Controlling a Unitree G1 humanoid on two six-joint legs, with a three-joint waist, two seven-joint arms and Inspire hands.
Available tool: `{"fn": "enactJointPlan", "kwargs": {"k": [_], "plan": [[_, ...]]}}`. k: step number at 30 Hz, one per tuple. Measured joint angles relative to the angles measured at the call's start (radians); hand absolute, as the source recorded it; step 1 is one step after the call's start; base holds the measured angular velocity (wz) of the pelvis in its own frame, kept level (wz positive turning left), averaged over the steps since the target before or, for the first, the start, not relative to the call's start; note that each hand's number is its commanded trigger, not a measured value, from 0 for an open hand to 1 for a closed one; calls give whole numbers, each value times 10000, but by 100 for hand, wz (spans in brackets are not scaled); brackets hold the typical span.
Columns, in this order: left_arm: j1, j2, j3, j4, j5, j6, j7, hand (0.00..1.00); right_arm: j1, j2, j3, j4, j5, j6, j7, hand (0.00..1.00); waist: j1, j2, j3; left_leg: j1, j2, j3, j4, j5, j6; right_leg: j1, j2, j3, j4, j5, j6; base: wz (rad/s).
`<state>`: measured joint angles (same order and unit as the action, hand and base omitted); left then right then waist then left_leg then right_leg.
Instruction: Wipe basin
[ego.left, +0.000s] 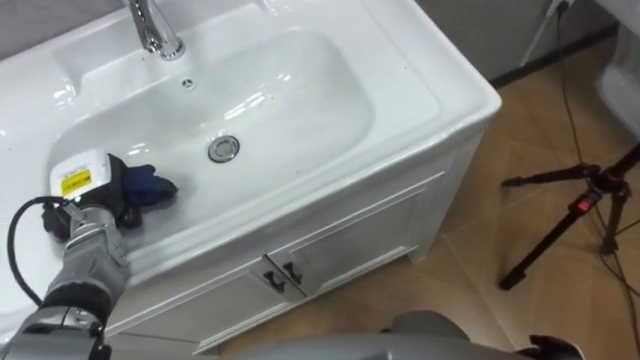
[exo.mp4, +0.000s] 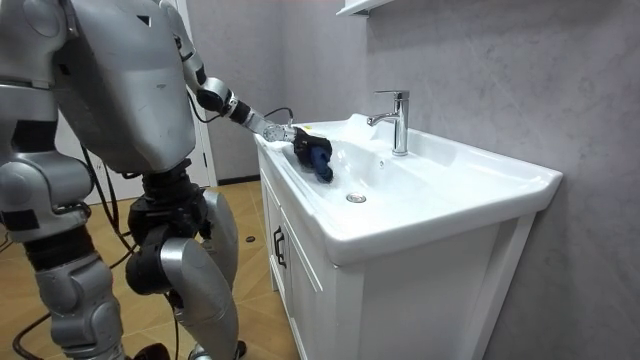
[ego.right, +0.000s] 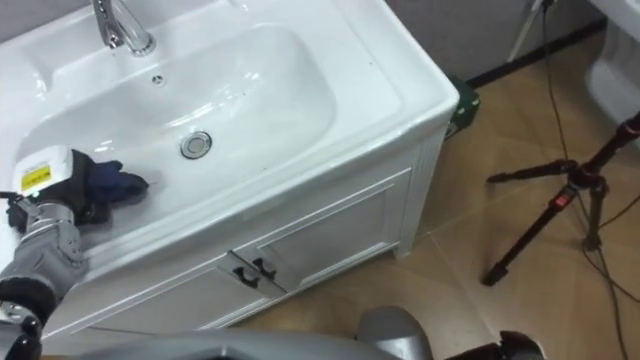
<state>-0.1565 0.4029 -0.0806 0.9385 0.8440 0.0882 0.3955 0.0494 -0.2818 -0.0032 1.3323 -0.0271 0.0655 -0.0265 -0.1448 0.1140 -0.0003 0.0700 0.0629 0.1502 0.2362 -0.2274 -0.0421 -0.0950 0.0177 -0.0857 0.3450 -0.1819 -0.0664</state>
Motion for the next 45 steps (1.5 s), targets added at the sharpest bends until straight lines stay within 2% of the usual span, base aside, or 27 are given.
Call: {"fn": "enactJointPlan", "kwargs": {"k": [6,8,12,13,18,20,24,31,39,43,45], "plan": [[255,-119,34,-1074,-261,-46,-127,100,252,14,-2,-24,-7,-5,163,0,-70,6,11,171,-69,-361,-2,0,2,339,-129,-350,-42,-160,38,21],[638,-258,260,-2107,-276,-53,-124,100,352,21,-3,-25,-188,-4,249,0,-50,-34,22,306,-73,-505,-129,12,19,492,-135,-473,-193,-164,60,17],[847,-460,613,-3547,-644,-207,-12,100,437,56,26,-21,-230,-1,374,0,180,-184,59,453,-81,-545,-214,20,28,605,-136,-499,-253,-155,62,2],[864,-552,738,-3726,-901,-287,115,100,455,58,27,-26,-224,-1,376,0,204,-191,10,505,-63,-547,-252,26,27,687,-104,-503,-390,-110,67,0],[879,-1010,1012,-4159,-2104,-314,756,100,323,136,17,-128,-233,4,450,0,320,-222,-4,737,-55,-494,-431,55,47,959,8,-412,-778,52,128,-5],[881,-1143,1197,-4429,-2432,-346,1037,100,260,282,7,-116,-305,12,601,0,447,-308,-44,803,-62,-457,-477,55,47,955,14,-293,-777,55,133,-14],[901,-1205,1555,-4507,-2601,-504,1292,100,303,463,11,-120,-569,41,752,0,608,-449,-89,874,-56,-455,-511,55,47,1045,33,-258,-859,99,135,-7],[1756,-1242,1949,-5626,-2660,-513,2077,100,432,494,39,25,-566,308,1166,0,700,-580,-61,1020,-74,-424,-665,55,48,1125,49,-230,-890,61,178,-1],[1785,-1242,2012,-5775,-2627,-502,2439,100,519,494,206,-56,-631,588,1487,0,842,-660,-30,1023,-70,-430,-686,54,48,1107,64,-235,-853,62,177,0],[1786,-1239,2042,-6622,-2619,-507,2749,100,511,489,200,-306,-719,582,1530,0,1001,-741,-43,978,-75,-428,-685,54,49,996,60,-245,-749,66,171,0],[1785,-1235,2285,-6980,-2615,-516,2806,100,539,491,202,-609,-950,562,1535,0,1018,-740,-47,988,-74,-431,-684,54,49,992,33,-286,-710,61,161,0]]}}
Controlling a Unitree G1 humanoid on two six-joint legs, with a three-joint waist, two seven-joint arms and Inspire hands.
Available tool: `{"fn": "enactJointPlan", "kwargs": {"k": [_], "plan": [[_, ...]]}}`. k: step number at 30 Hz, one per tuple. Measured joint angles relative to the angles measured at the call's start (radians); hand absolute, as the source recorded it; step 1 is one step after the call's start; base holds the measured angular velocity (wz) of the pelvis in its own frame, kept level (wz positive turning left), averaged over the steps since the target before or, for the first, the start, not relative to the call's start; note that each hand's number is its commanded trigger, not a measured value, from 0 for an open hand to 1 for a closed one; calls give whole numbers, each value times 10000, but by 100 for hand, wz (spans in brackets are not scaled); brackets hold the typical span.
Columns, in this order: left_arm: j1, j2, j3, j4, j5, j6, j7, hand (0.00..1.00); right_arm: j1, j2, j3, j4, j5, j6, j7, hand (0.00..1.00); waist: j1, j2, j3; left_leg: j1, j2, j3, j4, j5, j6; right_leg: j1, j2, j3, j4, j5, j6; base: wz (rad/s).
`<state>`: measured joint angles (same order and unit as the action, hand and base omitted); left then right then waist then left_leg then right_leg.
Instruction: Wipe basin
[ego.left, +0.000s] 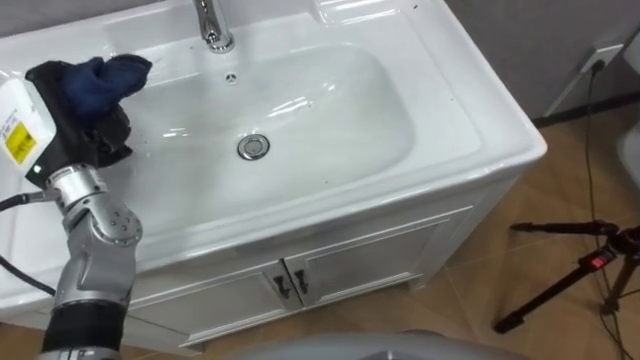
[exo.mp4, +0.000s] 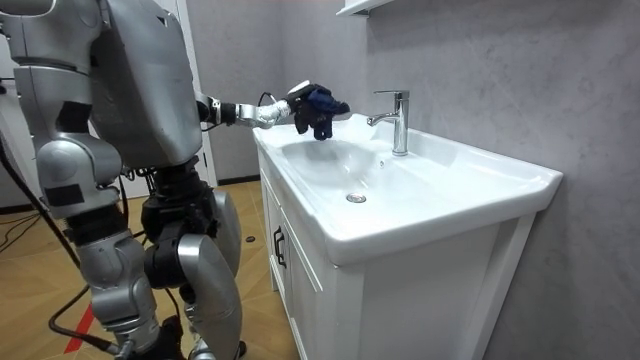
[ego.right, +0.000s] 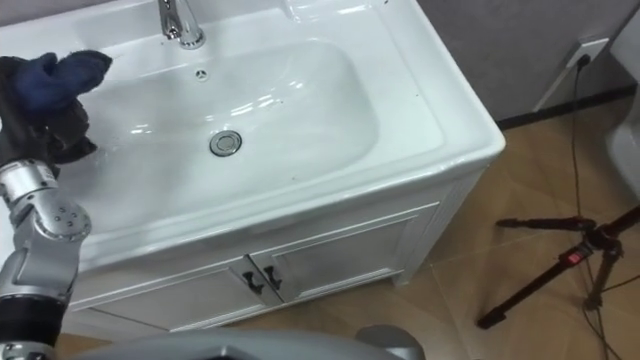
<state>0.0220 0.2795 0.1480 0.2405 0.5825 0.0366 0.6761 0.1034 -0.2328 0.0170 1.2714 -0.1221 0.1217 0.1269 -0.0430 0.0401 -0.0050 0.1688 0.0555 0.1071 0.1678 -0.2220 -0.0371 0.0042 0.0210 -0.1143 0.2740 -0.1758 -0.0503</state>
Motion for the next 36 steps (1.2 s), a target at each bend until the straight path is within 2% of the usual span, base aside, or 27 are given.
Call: {"fn": "enactJointPlan", "kwargs": {"k": [3,9,11,16,20,27,28,29,30,36], "plan": [[0,33,256,-178,43,-10,193,100,-34,0,-2,-85,-61,2,-5,0,44,21,-11,2,2,-5,4,0,0,-1,6,40,-3,-2,-4,0],[82,35,922,-263,113,61,642,100,-34,0,2,-91,-128,42,-10,0,417,93,-46,-63,-1,-17,-49,-4,6,-32,27,43,-51,7,4,1],[320,34,1089,-229,112,85,800,100,-30,4,11,-93,-415,53,-25,0,484,165,-90,-54,-7,-19,-59,-4,6,6,7,18,-70,25,7,0],[1008,28,1250,23,99,203,869,100,20,6,30,-95,-414,106,-45,0,489,217,-84,51,-15,-12,-32,-2,7,137,-11,17,-108,-2,18,0],[1186,27,1250,459,70,444,850,100,84,6,23,-96,-436,127,-30,0,473,161,-73,-10,-12,-34,-25,-2,8,152,-26,-20,-121,-34,34,4],[1252,17,1249,785,-314,469,801,100,240,6,39,-94,-363,283,-31,0,499,28,-41,-68,-5,-227,-15,-8,13,137,-25,-149,-144,-35,25,6],[1252,17,1248,785,-314,469,801,69,235,6,38,-94,-365,314,-33,0,506,28,-41,-69,-5,-229,-24,-9,15,132,-17,-148,-144,-34,24,0],[1252,17,1249,784,-314,469,802,52,220,5,37,-94,-365,324,-33,0,502,33,-41,-69,-6,-234,-48,-12,18,127,-6,-152,-143,-33,23,0],[1251,17,1248,784,-314,469,802,0,213,6,38,-93,-365,323,-29,0,496,38,-42,-68,-7,-239,-58,-14,20,127,0,-156,-144,-32,23,0],[1288,-41,1234,784,-328,469,802,0,204,17,196,-104,-414,326,-17,0,478,100,-50,-68,-8,-234,-104,-19,28,131,1,-161,-144,-28,20,0]]}}
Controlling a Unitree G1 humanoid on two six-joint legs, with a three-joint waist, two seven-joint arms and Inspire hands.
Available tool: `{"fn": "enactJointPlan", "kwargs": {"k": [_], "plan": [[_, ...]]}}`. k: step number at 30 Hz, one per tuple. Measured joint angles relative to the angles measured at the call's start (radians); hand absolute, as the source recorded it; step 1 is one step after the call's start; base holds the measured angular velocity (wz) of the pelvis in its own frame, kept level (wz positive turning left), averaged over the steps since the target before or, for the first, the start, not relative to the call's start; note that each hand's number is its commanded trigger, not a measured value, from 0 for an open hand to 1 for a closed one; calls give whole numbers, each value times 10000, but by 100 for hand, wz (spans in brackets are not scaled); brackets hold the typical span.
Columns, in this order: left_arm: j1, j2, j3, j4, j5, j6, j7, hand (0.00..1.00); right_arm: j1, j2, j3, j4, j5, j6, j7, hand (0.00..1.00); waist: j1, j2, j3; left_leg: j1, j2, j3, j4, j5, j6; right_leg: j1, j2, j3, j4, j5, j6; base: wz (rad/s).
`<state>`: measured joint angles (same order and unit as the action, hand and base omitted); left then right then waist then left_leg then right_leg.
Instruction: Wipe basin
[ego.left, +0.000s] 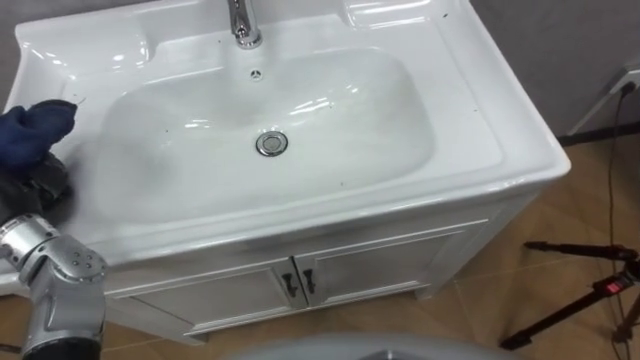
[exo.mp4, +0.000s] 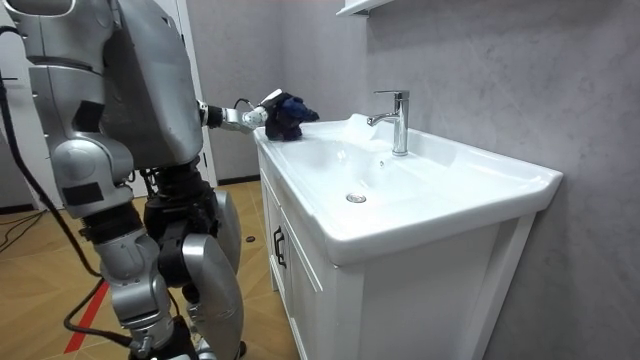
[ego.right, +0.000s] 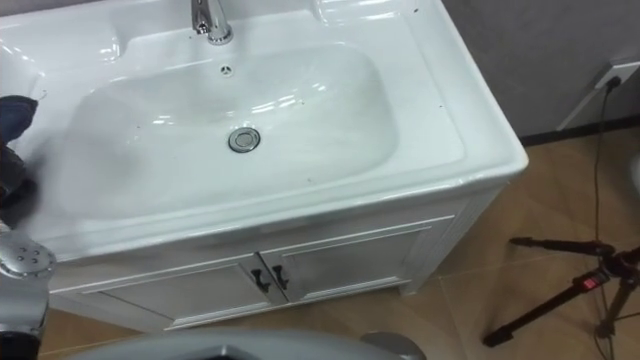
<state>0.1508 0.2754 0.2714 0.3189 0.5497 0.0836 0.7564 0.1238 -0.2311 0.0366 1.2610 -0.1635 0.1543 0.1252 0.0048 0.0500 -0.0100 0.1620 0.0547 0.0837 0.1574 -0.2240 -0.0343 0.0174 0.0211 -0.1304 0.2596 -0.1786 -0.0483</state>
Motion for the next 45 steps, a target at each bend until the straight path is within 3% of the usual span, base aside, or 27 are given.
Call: {"fn": "enactJointPlan", "kwargs": {"k": [5,21,35,39,41,45], "plan": [[0,-197,-11,0,-5,2,0,0,8,13,86,-71,-24,4,7,0,-13,56,-2,73,-7,24,9,0,0,0,-11,39,-25,0,2,-3],[-9,-197,-9,-3,103,9,-1,0,292,238,82,-195,-1,-4,-29,0,-159,25,18,71,4,116,79,-3,6,8,-15,160,-2,24,10,-1],[-13,-196,-9,-250,71,2,-1,0,323,239,89,-168,101,-10,-53,0,-267,235,-8,60,-4,181,15,-29,46,26,-17,172,-34,69,24,-1],[-14,-200,-10,-271,-397,1,-67,0,330,243,91,-172,127,1,-7,0,-275,207,2,60,-7,178,34,-28,47,6,-28,185,-31,56,33,0],[-15,-197,7,-355,-1072,-6,-211,0,346,244,70,-172,105,5,2,0,-287,162,31,66,-18,128,56,-28,47,-8,-34,181,-9,2,43,5],[-17,-199,12,-622,-2132,-24,-261,0,344,276,53,-176,130,5,59,0,-268,114,14,64,-20,114,77,-29,47,-9,-31,168,1,0,44,1]]}}
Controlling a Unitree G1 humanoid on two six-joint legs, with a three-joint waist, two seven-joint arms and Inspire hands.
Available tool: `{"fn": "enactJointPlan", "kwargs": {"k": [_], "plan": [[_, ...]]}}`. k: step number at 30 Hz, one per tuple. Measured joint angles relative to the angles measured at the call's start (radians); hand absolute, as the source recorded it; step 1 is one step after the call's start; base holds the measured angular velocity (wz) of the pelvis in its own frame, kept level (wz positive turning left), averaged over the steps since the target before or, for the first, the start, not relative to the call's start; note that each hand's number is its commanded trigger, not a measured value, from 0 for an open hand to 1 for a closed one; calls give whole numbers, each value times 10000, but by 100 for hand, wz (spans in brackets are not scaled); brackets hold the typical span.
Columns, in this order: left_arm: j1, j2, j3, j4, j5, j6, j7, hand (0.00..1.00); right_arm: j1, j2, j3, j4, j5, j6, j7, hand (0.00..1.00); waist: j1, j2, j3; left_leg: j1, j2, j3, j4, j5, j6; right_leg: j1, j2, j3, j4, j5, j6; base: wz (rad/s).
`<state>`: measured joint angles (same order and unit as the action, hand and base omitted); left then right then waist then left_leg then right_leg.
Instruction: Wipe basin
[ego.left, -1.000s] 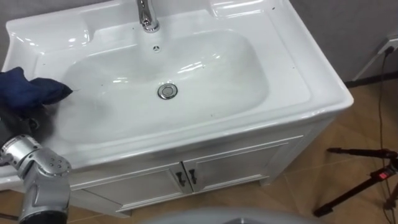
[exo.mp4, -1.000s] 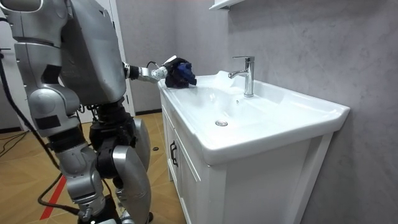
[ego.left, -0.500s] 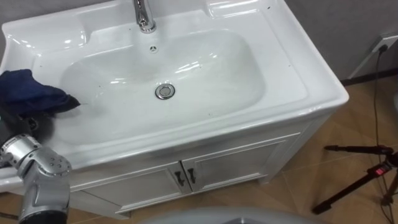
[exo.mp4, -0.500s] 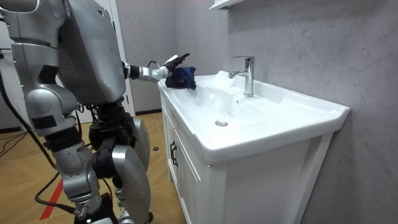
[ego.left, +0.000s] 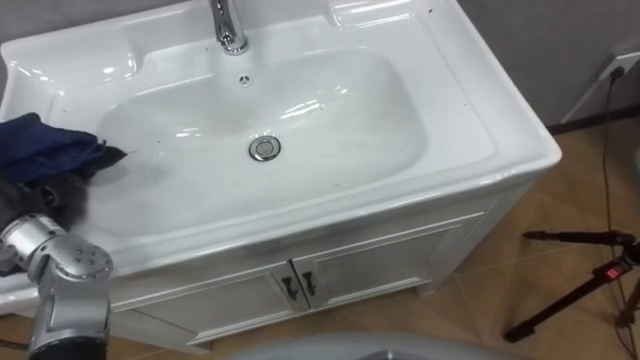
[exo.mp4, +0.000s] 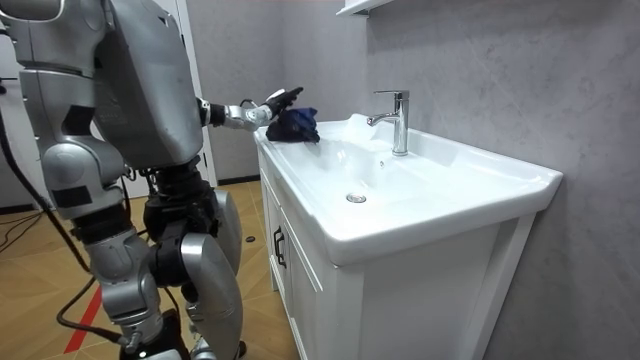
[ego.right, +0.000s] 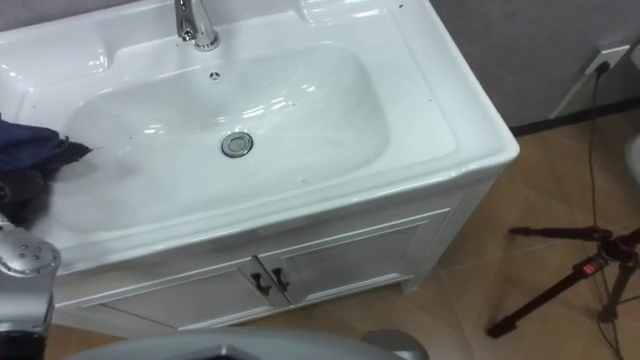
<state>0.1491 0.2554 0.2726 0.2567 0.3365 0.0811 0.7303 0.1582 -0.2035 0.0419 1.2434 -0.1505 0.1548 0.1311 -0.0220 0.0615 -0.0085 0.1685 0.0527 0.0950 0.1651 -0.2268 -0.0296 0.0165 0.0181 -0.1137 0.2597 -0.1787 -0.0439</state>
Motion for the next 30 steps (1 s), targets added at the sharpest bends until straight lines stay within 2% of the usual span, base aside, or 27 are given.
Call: {"fn": "enactJointPlan", "kwargs": {"k": [4,9,11,14,19,25,30], "plan": [[-13,0,0,-184,-1173,-28,-11,0,3,97,19,-40,8,0,76,0,-1,13,-2,-12,-12,-40,9,-1,1,9,4,-35,4,3,1,1],[-54,-1,1,-1412,-2956,-56,8,0,-45,94,17,-64,3,0,0,0,64,43,-4,-29,-121,-141,6,-3,7,-184,-121,-20,377,-153,40,1],[-55,-1,1,-1907,-3439,-247,19,0,-48,95,24,-95,16,-6,-81,0,61,71,7,-17,-169,-138,-1,-4,10,-250,-155,-3,533,-223,57,0],[-57,-1,1,-2321,-3789,-396,17,0,-19,102,29,-93,180,-10,-83,0,36,40,-7,0,-173,-145,7,0,16,-244,-163,-3,555,-238,53,0],[-59,-1,1,-2658,-4227,-521,8,0,25,110,28,-69,282,-12,-90,0,25,1,37,137,-169,-146,15,4,21,-123,-173,22,548,-274,47,0],[-65,-1,29,-2728,-4222,-608,11,0,17,125,26,-55,272,-8,-94,0,30,-83,48,142,-166,-154,33,4,21,-100,-162,6,549,-274,44,0],[-77,-1,357,-2741,-4197,-654,70,0,27,150,26,-37,274,-12,-81,0,30,-137,76,137,-157,-149,44,4,21,-80,-169,-5,522,-270,40,0]]}}
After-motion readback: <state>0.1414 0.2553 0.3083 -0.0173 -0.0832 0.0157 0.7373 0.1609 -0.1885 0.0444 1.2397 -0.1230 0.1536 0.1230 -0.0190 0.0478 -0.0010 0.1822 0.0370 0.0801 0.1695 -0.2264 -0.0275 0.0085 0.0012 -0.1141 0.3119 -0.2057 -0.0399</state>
